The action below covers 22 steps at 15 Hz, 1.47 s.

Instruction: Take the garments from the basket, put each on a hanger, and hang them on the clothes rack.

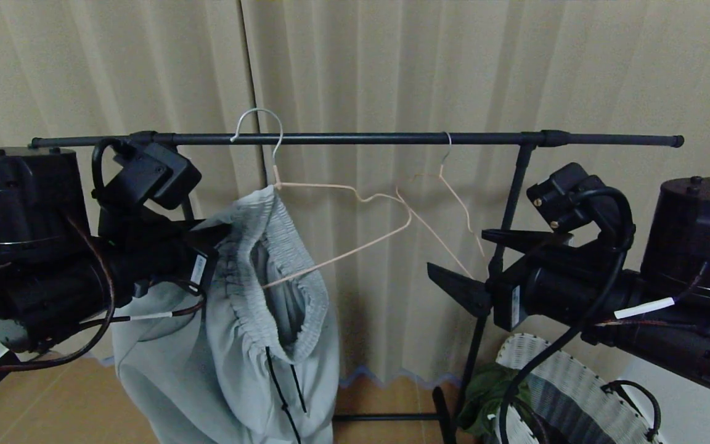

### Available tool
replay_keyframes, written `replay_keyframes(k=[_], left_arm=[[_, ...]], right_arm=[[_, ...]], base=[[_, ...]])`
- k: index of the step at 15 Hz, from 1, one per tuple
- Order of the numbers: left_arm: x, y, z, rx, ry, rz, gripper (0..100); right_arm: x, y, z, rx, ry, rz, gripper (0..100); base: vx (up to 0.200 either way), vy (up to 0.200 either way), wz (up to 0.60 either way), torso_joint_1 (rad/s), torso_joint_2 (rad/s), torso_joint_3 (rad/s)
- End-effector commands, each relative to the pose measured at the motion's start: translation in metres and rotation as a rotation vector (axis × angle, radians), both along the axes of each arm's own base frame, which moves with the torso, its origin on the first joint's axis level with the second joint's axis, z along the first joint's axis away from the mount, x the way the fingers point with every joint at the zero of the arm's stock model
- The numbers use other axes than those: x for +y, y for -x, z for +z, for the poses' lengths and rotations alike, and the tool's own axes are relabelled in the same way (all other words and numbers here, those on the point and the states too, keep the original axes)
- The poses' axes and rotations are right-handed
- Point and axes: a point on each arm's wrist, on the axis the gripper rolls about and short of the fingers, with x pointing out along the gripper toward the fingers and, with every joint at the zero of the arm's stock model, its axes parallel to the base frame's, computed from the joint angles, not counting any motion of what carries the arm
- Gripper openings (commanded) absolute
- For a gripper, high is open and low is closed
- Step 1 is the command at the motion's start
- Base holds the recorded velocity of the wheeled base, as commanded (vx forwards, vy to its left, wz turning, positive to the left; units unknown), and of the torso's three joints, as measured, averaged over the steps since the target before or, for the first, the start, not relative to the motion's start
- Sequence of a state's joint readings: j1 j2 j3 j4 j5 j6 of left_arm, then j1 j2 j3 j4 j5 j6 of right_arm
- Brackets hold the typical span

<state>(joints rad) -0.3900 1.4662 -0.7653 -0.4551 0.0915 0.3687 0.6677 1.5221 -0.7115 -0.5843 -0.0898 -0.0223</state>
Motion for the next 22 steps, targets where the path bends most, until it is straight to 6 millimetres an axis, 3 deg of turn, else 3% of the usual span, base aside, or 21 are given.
replay_keyframes(k=[1,6,13,21,22], left_arm=[[-0.003,0.0,0.002,0.0,0.056,-0.002,0],[-0.019,-0.008,0.027,-0.102,0.229,-0.035,0],[-0.045,0.007,0.037,-0.167,0.279,-0.165,0],[-0.045,0.018,0.044,-0.197,0.3,-0.222,0],[-0.044,0.019,0.045,-0.201,0.302,-0.222,0]], right_arm=[[-0.001,0.001,-0.006,0.019,0.014,0.003,100],[0.017,-0.002,-0.018,0.046,0.031,0.051,100],[0.058,-0.023,-0.026,-0.001,-0.008,0.124,100],[0.057,-0.031,-0.031,0.025,-0.017,0.097,100],[0.057,-0.031,-0.031,0.024,-0.016,0.094,0]], base=[[0.0,0.0,0.0,0.0,0.0,0.0],[0.0,0.0,0.0,0.0,0.0,0.0],[0.0,0.0,0.0,0.0,0.0,0.0],[0.0,0.0,0.0,0.0,0.0,0.0],[0.0,0.0,0.0,0.0,0.0,0.0]])
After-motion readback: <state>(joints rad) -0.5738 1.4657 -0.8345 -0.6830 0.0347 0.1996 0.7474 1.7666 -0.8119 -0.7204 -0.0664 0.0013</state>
